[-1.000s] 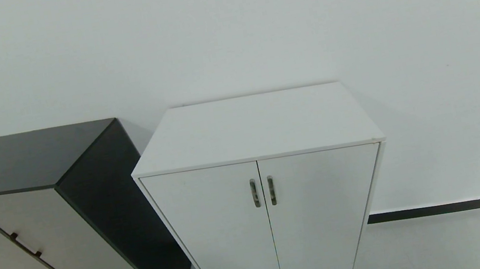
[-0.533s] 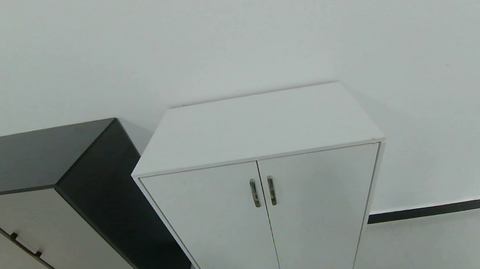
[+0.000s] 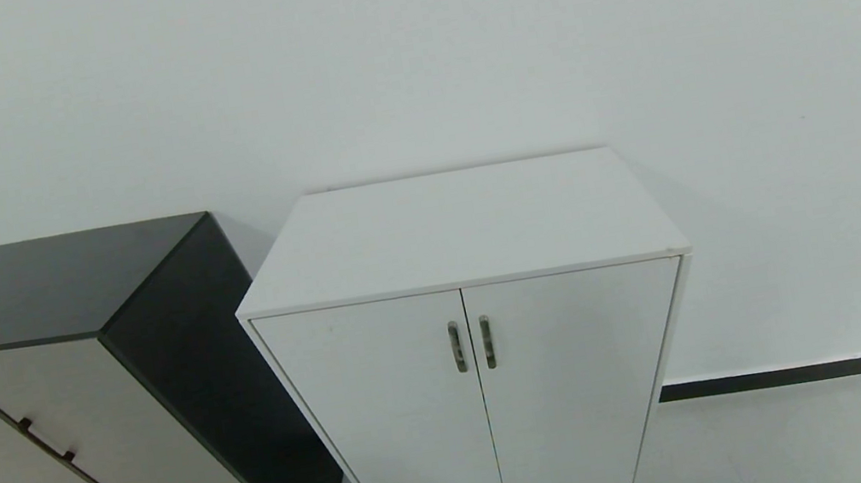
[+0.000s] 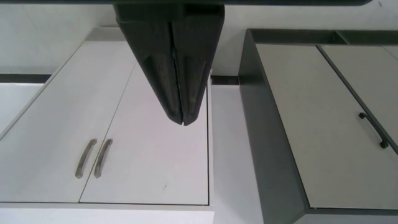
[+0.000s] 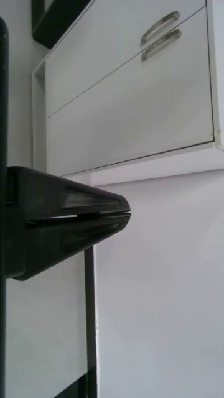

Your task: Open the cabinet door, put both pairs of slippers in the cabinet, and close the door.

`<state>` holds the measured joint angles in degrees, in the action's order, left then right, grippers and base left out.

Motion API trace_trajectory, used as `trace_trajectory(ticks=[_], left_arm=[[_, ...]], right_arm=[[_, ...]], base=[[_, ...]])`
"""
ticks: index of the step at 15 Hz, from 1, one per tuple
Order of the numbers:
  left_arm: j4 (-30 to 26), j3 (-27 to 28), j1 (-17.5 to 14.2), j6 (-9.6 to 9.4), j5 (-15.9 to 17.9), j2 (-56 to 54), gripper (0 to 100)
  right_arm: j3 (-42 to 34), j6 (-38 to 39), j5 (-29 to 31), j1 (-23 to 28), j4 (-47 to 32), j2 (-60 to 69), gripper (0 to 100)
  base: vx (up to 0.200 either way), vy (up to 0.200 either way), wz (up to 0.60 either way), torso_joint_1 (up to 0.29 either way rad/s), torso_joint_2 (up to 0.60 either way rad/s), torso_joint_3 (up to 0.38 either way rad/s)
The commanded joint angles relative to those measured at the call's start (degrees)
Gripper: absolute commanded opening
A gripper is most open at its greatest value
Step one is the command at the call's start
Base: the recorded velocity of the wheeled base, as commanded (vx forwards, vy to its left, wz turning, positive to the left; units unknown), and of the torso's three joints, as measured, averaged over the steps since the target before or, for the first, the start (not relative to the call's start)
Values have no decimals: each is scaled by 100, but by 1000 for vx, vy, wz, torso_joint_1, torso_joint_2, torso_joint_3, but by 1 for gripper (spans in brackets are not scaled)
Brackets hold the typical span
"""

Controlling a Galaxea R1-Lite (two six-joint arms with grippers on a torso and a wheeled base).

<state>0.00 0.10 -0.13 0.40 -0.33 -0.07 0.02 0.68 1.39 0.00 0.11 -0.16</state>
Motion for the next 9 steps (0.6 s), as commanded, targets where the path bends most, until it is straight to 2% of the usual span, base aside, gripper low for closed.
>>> trace_trajectory(ticks=[1,9], left_arm=[[0,-1,-4,-5,-2,7,0],[0,-1,-4,-14,-2,7,0]], right_arm=[[-2,28,10,0,-2,16,0],[-2,28,-7,0,7,16,0]], base=[[0,0,0,0,0,0],[0,0,0,0,0,0]])
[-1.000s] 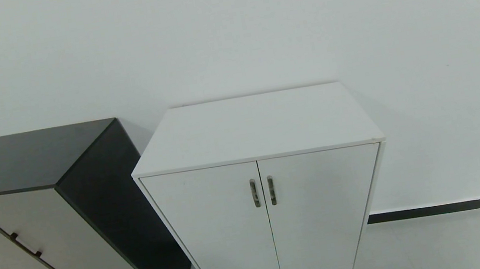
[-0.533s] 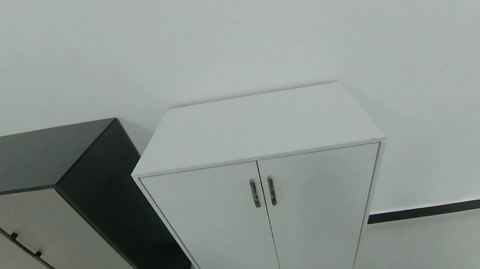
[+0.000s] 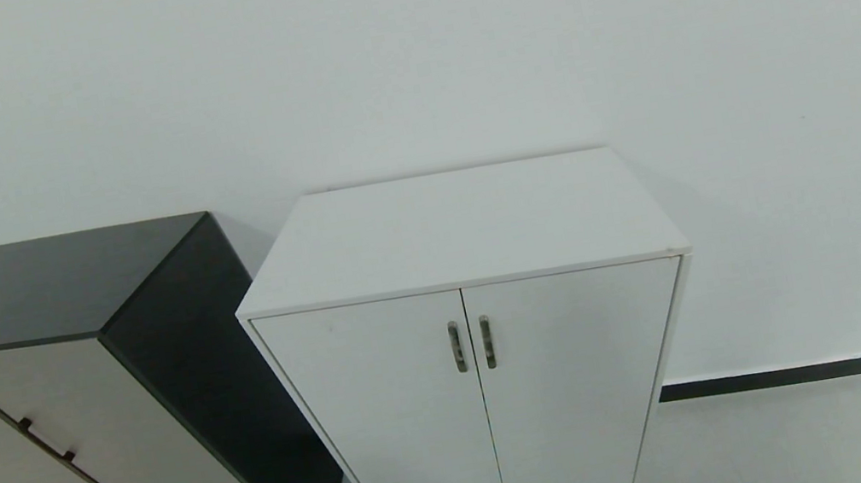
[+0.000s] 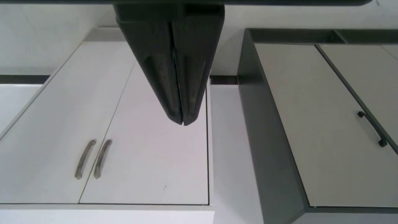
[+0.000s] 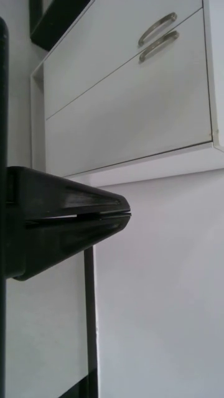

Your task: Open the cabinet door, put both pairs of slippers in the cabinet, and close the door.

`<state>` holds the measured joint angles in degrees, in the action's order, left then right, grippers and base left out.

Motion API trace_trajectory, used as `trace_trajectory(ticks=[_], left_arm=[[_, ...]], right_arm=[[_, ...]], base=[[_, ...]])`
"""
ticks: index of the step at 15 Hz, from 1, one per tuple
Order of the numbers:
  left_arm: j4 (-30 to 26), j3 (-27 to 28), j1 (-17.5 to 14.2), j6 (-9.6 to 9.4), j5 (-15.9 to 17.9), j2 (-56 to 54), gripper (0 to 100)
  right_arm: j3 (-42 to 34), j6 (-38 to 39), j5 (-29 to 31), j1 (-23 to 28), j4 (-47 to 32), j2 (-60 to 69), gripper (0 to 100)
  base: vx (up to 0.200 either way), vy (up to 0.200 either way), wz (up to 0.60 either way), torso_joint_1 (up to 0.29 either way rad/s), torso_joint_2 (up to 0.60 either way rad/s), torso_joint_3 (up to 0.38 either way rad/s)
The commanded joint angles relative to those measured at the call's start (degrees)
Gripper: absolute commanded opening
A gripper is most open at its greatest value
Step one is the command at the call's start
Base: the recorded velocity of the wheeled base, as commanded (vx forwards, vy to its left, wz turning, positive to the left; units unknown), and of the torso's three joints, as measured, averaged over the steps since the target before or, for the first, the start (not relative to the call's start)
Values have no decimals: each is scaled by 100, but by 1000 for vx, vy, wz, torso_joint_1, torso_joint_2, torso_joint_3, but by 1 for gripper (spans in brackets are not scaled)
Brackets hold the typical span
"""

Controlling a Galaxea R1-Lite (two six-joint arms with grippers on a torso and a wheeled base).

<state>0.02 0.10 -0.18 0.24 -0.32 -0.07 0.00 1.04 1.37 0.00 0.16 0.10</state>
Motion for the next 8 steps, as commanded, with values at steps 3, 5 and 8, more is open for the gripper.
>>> trace_trajectory(ticks=[3,5,8], left_arm=[[-2,-1,1,2,-3,7,0],[-2,-1,1,2,-3,7,0],[6,-1,1,2,-3,7,0]], right_arm=[[0,-7,-5,0,-7,-10,0],[0,-7,-5,0,-7,-10,0],[0,2,-5,0,2,-10,0]], base=[[0,0,0,0,0,0],[0,0,0,0,0,0],[0,0,0,0,0,0]])
